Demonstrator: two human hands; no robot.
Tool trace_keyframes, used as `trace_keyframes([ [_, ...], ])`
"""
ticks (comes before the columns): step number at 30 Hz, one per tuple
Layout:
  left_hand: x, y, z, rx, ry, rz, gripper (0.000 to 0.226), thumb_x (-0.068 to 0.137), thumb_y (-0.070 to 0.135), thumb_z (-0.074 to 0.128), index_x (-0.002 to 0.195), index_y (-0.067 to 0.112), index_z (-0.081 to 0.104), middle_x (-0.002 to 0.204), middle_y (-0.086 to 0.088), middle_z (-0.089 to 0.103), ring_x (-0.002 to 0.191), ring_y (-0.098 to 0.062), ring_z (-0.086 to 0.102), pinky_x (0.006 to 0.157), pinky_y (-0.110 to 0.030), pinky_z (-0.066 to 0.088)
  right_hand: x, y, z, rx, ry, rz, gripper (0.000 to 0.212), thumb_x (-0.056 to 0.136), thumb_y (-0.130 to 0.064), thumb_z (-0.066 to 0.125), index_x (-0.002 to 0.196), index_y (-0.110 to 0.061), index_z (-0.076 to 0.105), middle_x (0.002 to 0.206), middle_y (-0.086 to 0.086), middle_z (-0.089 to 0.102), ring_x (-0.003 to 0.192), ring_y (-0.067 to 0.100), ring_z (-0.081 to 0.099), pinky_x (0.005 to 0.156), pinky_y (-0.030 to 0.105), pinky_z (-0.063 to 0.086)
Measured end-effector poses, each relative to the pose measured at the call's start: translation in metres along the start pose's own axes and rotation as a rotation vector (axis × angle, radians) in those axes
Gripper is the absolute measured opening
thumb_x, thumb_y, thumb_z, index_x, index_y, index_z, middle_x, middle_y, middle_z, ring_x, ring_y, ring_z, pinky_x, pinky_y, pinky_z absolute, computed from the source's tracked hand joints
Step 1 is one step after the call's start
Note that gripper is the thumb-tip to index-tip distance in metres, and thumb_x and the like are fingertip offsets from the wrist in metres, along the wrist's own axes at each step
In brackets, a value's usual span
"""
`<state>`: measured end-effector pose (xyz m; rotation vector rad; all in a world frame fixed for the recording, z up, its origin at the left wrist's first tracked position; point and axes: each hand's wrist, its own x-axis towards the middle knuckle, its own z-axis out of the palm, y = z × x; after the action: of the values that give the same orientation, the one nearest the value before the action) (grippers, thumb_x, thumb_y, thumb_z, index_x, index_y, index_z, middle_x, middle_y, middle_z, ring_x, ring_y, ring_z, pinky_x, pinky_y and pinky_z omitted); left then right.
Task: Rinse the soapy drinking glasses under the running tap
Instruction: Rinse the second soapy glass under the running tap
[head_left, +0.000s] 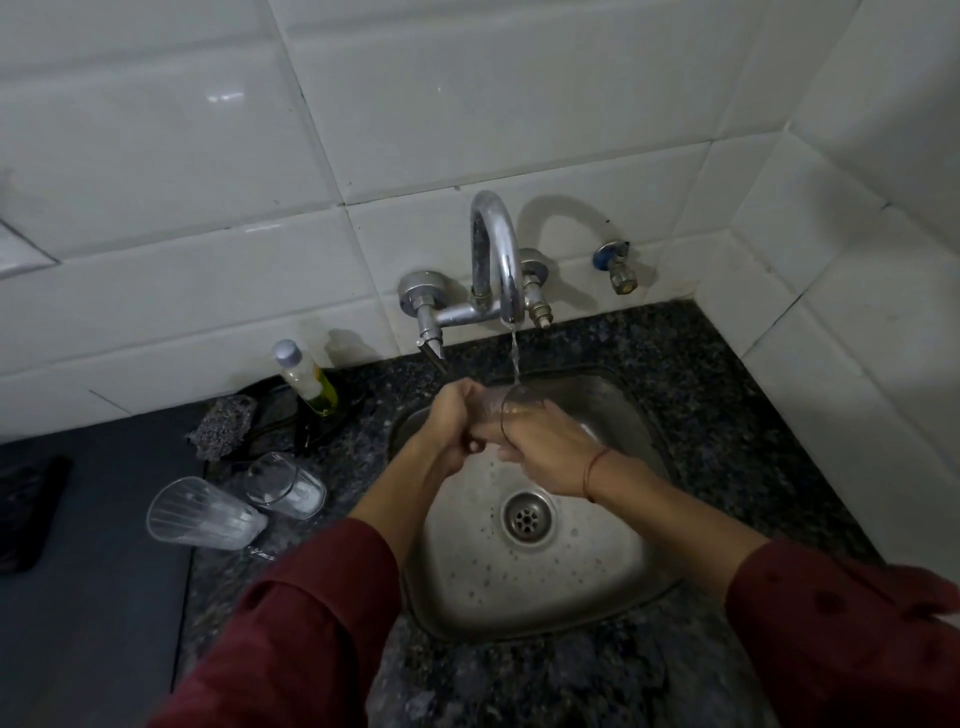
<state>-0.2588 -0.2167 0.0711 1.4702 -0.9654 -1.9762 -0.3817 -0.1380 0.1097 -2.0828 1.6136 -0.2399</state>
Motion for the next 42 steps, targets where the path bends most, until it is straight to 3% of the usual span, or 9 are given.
trace_keyframes([
  [3,-0.002,-0.004,0.000,-0.058,-0.065,-0.027,0.035,0.100,0.023,0.035,0.072,0.014,0.054,0.054,0.001,0.055,0.041,-0.012,0.048,0.035,-0.020,0.033,0.008,-0.001,0.001,-0.207,-0.004,0.039,0.017,0.097,-0.024,0.059,0.113,-0.019,0.062,0.123,0.006,0.063,0.115,0.025,0.058,0.099,0.040,0.042],
  [6,-0.008,-0.017,0.010,-0.202,-0.008,0.183,0.031,0.101,0.023,0.046,0.078,0.010,0.062,0.071,-0.008,0.059,0.059,-0.016,0.057,0.048,-0.026,0.045,0.009,-0.003,-0.002,0.559,0.088,0.195,0.018,0.094,-0.016,0.058,0.077,-0.013,0.062,0.089,0.012,0.066,0.087,0.027,0.062,0.086,0.042,0.047],
  [9,-0.009,-0.023,0.012,-0.102,0.084,0.336,0.028,0.101,0.016,0.052,0.075,0.011,0.061,0.071,-0.010,0.054,0.056,-0.015,0.054,0.042,-0.027,0.042,0.005,0.003,0.001,1.058,0.133,0.244,0.019,0.094,-0.002,0.055,0.082,0.011,0.061,0.082,0.018,0.059,0.081,0.030,0.054,0.078,0.043,0.049],
  [14,0.005,-0.015,-0.006,-0.027,-0.148,-0.043,0.023,0.091,0.028,0.042,0.077,0.013,0.054,0.061,-0.003,0.048,0.048,-0.018,0.035,0.029,-0.018,0.025,0.002,0.005,-0.010,-0.148,-0.025,-0.083,0.024,0.095,-0.028,0.063,0.117,-0.033,0.071,0.117,-0.005,0.072,0.112,0.016,0.059,0.096,0.030,0.036],
  [19,-0.001,-0.022,0.006,-0.137,0.028,0.292,0.029,0.101,0.028,0.053,0.084,0.007,0.064,0.074,-0.011,0.061,0.060,-0.017,0.058,0.046,-0.025,0.046,0.013,0.003,-0.008,0.366,0.067,0.135,0.008,0.092,-0.016,0.062,0.094,-0.015,0.070,0.091,0.006,0.072,0.092,0.023,0.067,0.091,0.049,0.052],
  [24,-0.005,-0.012,-0.013,0.064,-0.186,-0.041,0.035,0.099,0.029,0.035,0.086,0.009,0.060,0.063,-0.009,0.057,0.045,-0.019,0.045,0.030,-0.016,0.022,0.011,0.005,-0.016,-0.245,-0.078,-0.176,0.017,0.093,-0.022,0.065,0.107,-0.027,0.073,0.103,-0.006,0.073,0.098,0.018,0.065,0.090,0.037,0.048],
  [30,-0.004,-0.026,0.008,-0.174,0.029,0.339,0.032,0.104,0.027,0.051,0.080,0.009,0.062,0.074,-0.008,0.060,0.065,-0.015,0.061,0.056,-0.029,0.053,0.018,0.006,-0.002,0.855,0.124,0.316,0.017,0.091,-0.001,0.064,0.102,-0.007,0.075,0.094,0.006,0.074,0.092,0.019,0.068,0.096,0.040,0.054],
  [36,-0.008,-0.007,-0.009,0.040,-0.239,-0.056,0.043,0.104,0.034,0.033,0.086,0.008,0.063,0.061,-0.008,0.059,0.041,-0.017,0.046,0.029,-0.018,0.026,0.002,0.003,-0.015,-0.129,-0.083,-0.074,0.021,0.094,-0.021,0.065,0.112,-0.028,0.073,0.108,-0.003,0.072,0.103,0.017,0.064,0.090,0.032,0.048],
  [42,0.001,-0.023,0.007,-0.165,0.030,0.450,0.034,0.104,0.028,0.054,0.081,0.003,0.061,0.074,-0.016,0.054,0.065,-0.021,0.057,0.053,-0.029,0.050,0.010,-0.006,-0.011,0.818,0.098,0.234,0.017,0.093,-0.002,0.060,0.098,-0.010,0.074,0.089,0.004,0.072,0.084,0.015,0.065,0.090,0.038,0.050],
])
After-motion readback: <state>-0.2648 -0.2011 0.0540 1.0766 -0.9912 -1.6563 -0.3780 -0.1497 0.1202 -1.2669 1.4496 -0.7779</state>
